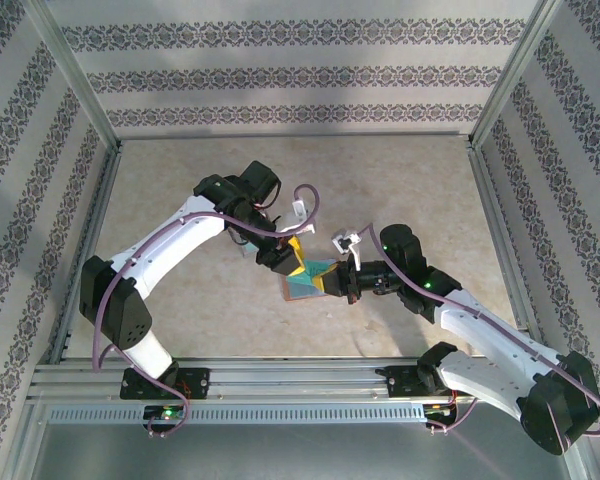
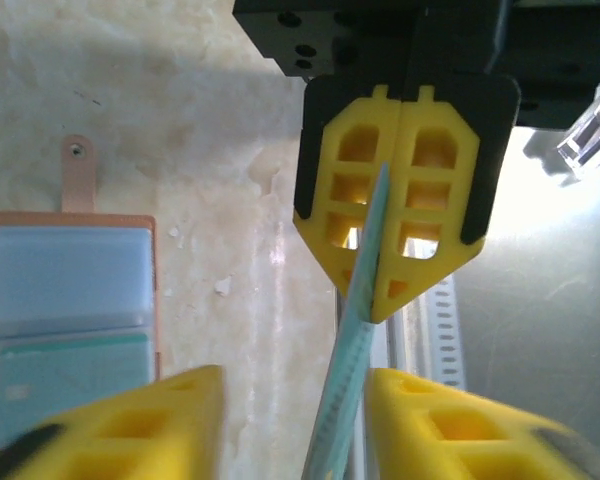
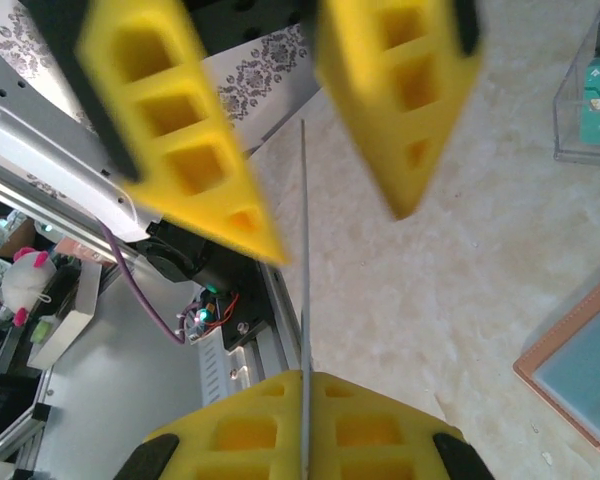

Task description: Take the credit cards out of the card holder

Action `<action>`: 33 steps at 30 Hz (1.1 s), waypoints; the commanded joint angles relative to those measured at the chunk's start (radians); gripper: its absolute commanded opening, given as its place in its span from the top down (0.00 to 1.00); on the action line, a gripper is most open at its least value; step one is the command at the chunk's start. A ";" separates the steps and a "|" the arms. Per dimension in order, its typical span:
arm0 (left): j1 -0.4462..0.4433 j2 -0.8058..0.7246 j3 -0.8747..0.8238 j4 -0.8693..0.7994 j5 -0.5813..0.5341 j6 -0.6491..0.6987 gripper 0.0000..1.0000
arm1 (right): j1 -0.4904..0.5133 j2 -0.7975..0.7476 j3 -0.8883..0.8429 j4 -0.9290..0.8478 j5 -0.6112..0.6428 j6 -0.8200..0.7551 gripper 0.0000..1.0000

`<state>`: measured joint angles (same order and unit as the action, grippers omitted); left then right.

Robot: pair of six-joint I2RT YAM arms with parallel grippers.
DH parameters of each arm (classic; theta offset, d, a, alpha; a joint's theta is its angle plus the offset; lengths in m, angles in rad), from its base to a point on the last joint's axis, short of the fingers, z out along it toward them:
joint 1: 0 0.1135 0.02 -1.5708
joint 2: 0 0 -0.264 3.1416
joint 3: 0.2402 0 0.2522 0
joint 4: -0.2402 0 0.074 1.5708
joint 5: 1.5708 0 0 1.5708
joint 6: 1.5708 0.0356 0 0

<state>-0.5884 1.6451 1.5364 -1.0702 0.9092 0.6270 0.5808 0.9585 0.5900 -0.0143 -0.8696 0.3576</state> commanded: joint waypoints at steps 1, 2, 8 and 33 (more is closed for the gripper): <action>-0.007 0.001 0.024 -0.051 0.024 0.055 0.87 | 0.013 0.000 0.030 0.000 -0.030 -0.032 1.00; -0.007 -0.003 0.022 -0.045 0.024 0.056 0.94 | 0.011 0.000 0.030 -0.001 -0.027 -0.035 0.98; 0.025 -0.064 -0.061 0.086 0.011 0.016 1.00 | -0.015 -0.039 0.010 -0.021 0.048 -0.027 0.46; 0.410 -0.061 -0.424 0.762 -0.271 0.099 1.00 | 0.043 -0.126 0.051 -0.348 0.807 0.167 0.02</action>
<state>-0.1947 1.5635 1.0821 -0.3428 0.6132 0.6785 0.6102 0.8436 0.6006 -0.3149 -0.1459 0.4995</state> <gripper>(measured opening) 0.064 0.982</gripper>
